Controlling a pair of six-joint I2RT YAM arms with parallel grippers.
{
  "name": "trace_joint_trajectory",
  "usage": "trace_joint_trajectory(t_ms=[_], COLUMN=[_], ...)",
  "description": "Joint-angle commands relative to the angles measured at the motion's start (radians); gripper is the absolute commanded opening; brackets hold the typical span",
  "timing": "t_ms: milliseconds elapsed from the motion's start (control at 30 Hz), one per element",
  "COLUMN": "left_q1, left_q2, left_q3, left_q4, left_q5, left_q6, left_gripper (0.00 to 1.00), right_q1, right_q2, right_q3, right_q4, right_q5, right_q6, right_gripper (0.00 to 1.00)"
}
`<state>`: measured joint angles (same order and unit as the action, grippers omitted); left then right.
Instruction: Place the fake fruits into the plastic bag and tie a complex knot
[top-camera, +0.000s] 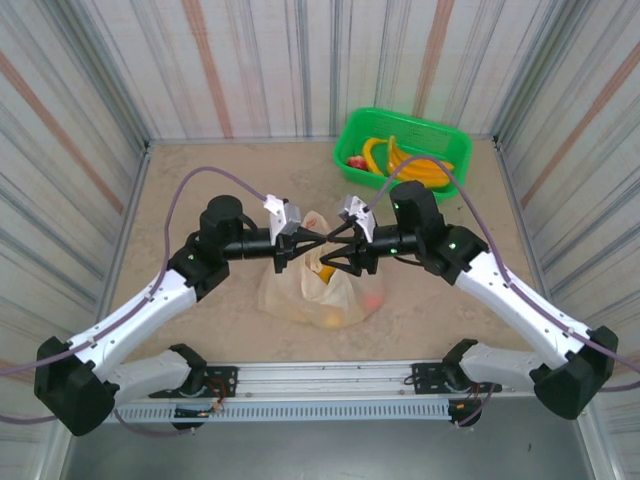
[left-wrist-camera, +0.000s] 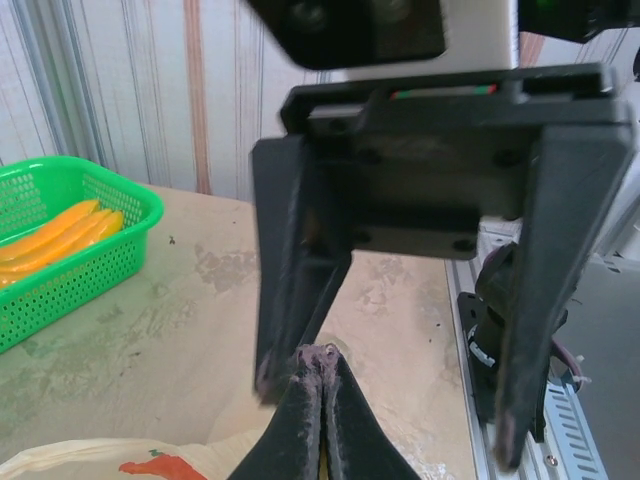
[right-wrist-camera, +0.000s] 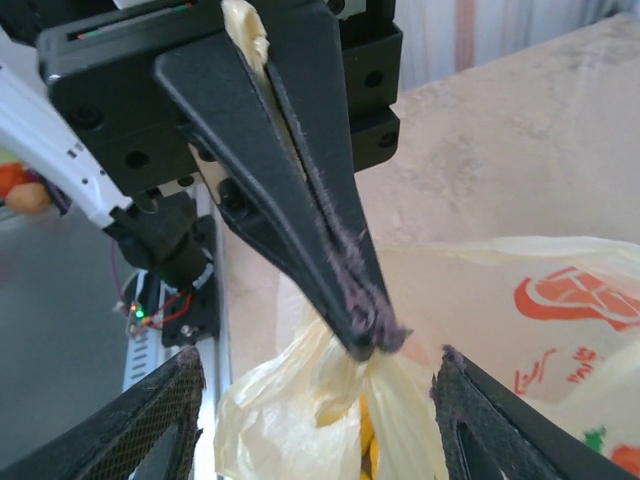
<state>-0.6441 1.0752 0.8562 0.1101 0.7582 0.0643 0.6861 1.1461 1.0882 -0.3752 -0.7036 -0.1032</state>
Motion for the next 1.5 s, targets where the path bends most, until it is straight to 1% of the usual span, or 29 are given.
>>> trace_joint_trajectory(t_ms=[0,167,233,333,367,467,500,667,733,800,933,1033,1233,1467], left_q1=[-0.006,-0.006,-0.006,-0.006,-0.007,-0.006,-0.006,-0.003,0.0,0.001,0.001,0.003,0.003,0.004], left_q2=[-0.03,-0.031,-0.032,-0.028,-0.027,-0.023,-0.025,-0.024,-0.024,-0.024,-0.02,-0.013,-0.006,-0.01], left_q3=[-0.014,-0.014,-0.014,-0.014,-0.014,-0.014,-0.014,-0.01,-0.011,-0.008,0.001,0.016,0.041,0.036], left_q4=[0.037,0.04,0.041,0.046,0.047,0.049,0.049,0.046,0.043,0.033,0.013,-0.009,-0.038,-0.032], left_q5=[0.009,0.019,0.021,0.025,0.026,0.027,0.028,0.031,0.035,0.042,0.066,0.091,0.16,0.168], left_q6=[0.026,0.03,0.033,0.035,0.036,0.035,0.035,0.04,0.038,0.041,0.051,0.063,0.076,0.077], left_gripper=[0.0,0.0,0.0,0.0,0.0,0.0,0.0,0.0,0.0,0.0,0.0,0.0,0.0,0.0], right_q1=[-0.018,-0.026,-0.026,-0.028,-0.028,-0.028,-0.028,-0.031,-0.043,-0.068,-0.117,-0.123,-0.113,-0.072], right_q2=[0.056,0.123,0.143,0.173,0.183,0.214,0.223,0.23,0.22,0.202,0.172,0.181,0.243,0.315], right_q3=[0.046,0.067,0.074,0.084,0.087,0.105,0.11,0.101,0.098,0.092,0.076,0.076,0.123,0.166], right_q4=[0.034,0.042,0.042,0.038,0.036,0.008,-0.002,-0.01,-0.01,-0.01,-0.004,-0.041,-0.159,-0.24], right_q5=[-0.135,-0.232,-0.235,-0.255,-0.263,-0.288,-0.292,-0.325,-0.354,-0.398,-0.498,-0.563,-0.571,-0.528], right_q6=[-0.055,-0.055,-0.054,-0.052,-0.052,-0.053,-0.055,-0.052,-0.041,-0.031,-0.027,-0.065,-0.144,-0.193], right_gripper=[0.61,0.55,0.53,0.49,0.46,0.31,0.29,0.32,0.37,0.43,0.48,0.52,0.56,0.55])
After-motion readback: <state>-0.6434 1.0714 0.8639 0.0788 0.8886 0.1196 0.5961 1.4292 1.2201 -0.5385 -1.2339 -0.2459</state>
